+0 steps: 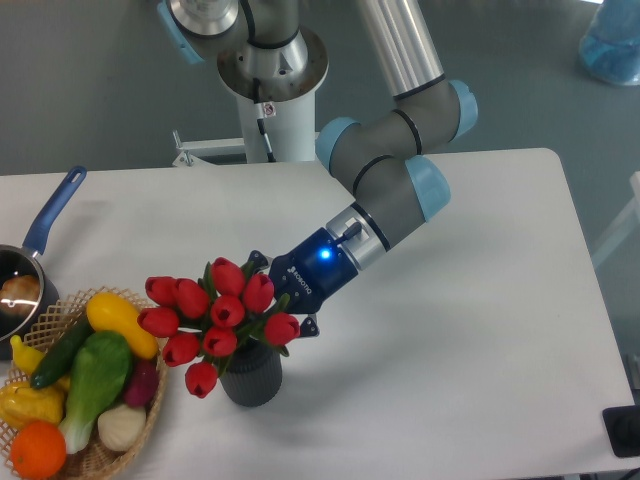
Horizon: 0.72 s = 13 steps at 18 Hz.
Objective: Insert the flowers into the vase
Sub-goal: 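Push the tulip stems down into the black vase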
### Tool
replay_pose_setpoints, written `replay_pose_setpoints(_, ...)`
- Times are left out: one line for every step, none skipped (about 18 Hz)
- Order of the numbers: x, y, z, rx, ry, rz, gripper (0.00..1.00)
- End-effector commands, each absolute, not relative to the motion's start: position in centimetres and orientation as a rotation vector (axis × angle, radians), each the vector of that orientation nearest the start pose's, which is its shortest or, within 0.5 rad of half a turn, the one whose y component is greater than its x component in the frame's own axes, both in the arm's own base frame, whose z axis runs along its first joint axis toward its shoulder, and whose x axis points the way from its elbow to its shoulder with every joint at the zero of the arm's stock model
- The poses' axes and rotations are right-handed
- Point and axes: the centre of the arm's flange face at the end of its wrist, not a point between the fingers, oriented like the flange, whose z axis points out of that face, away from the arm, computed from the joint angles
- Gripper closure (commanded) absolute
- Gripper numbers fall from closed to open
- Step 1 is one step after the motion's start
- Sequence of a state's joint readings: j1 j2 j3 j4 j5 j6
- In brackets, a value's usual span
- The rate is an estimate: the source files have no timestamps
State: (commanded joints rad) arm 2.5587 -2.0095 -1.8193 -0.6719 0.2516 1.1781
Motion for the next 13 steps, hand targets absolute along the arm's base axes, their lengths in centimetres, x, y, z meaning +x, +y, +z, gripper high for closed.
replay_pose_setpoints(-36.29, 51.45, 29.36, -1.817, 0.323, -0.498, 0.73)
replay_pose_setpoints(-36.21, 51.51, 29.36, -1.817, 0.325, -0.5, 0.73)
replay_pose_setpoints(-36.25, 51.53, 29.18, -1.818, 0.323, -0.502, 0.73)
replay_pose_setpoints(-36.28, 51.44, 28.97, -1.819, 0.32, -0.504, 0.73)
replay_pose_setpoints(-36.24, 51.42, 28.91, -1.819, 0.317, -0.507, 0.73)
replay_pose_setpoints(-36.21, 51.4, 28.85, -1.82, 0.316, -0.508, 0.73)
replay_pose_setpoints(-36.15, 51.35, 28.72, -1.821, 0.314, -0.511, 0.73)
replay_pose_setpoints(-36.14, 51.35, 28.72, -1.82, 0.315, -0.51, 0.73)
replay_pose_setpoints(-36.11, 51.33, 28.66, -1.821, 0.314, -0.511, 0.73)
replay_pose_setpoints(-36.13, 51.34, 28.57, -1.821, 0.313, -0.512, 0.73)
replay_pose_setpoints(-36.13, 51.34, 28.57, -1.821, 0.313, -0.512, 0.73)
replay_pose_setpoints(-36.09, 51.32, 28.51, -1.822, 0.312, -0.514, 0.73)
replay_pose_setpoints(-36.09, 51.32, 28.51, -1.822, 0.311, -0.515, 0.73)
